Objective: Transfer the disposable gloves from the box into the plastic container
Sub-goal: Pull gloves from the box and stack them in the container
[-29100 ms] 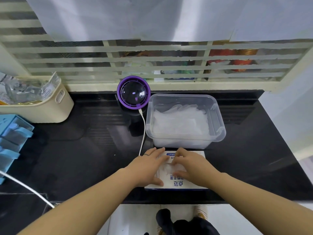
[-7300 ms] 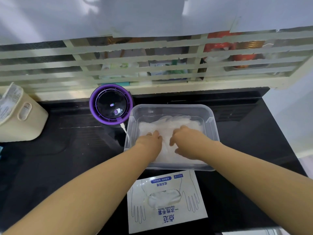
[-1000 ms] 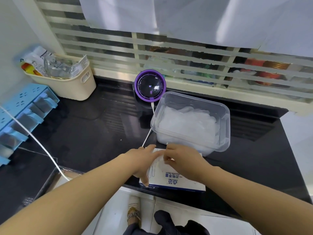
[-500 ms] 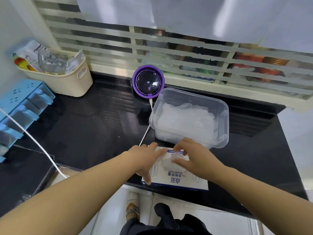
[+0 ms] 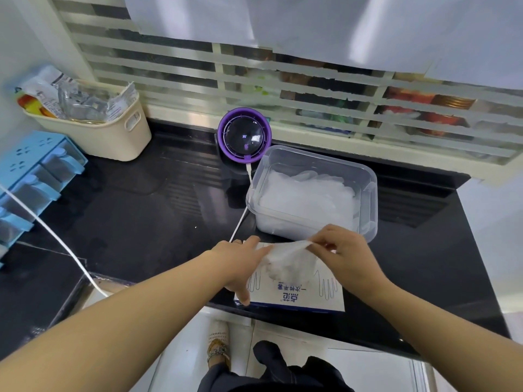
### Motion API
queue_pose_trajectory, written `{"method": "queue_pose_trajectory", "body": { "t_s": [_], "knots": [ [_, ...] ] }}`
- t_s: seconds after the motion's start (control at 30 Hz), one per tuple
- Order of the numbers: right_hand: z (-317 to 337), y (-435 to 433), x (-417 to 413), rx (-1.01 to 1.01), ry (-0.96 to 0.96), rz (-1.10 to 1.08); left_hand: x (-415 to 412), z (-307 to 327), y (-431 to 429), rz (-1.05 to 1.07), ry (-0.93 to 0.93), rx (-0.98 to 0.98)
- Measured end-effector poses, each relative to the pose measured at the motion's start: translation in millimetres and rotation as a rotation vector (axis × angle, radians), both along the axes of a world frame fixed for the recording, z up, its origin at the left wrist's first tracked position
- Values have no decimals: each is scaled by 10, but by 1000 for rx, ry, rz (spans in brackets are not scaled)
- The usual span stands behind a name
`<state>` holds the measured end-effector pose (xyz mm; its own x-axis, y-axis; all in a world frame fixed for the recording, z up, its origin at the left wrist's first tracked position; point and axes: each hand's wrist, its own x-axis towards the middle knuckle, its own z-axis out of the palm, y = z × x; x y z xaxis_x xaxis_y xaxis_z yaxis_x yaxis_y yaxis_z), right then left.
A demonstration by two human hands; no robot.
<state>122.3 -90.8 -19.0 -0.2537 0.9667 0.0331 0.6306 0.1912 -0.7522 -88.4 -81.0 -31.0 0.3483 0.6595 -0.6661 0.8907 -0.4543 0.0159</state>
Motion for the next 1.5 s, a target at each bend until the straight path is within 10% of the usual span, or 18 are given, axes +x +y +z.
{"method": "queue_pose_trajectory", "body": {
  "t_s": [0.37,0.6,1.5],
  "knots": [
    [80,-46,101,-163,87,-151,39,88,-29,29,-4,-31],
    [-135,-91,-23,-256,-210,12,7,72,-36,39,-51,-16],
    [35,-66,67,-267,230,-253,-20,-48,6,-32,-34,67]
  ]
}}
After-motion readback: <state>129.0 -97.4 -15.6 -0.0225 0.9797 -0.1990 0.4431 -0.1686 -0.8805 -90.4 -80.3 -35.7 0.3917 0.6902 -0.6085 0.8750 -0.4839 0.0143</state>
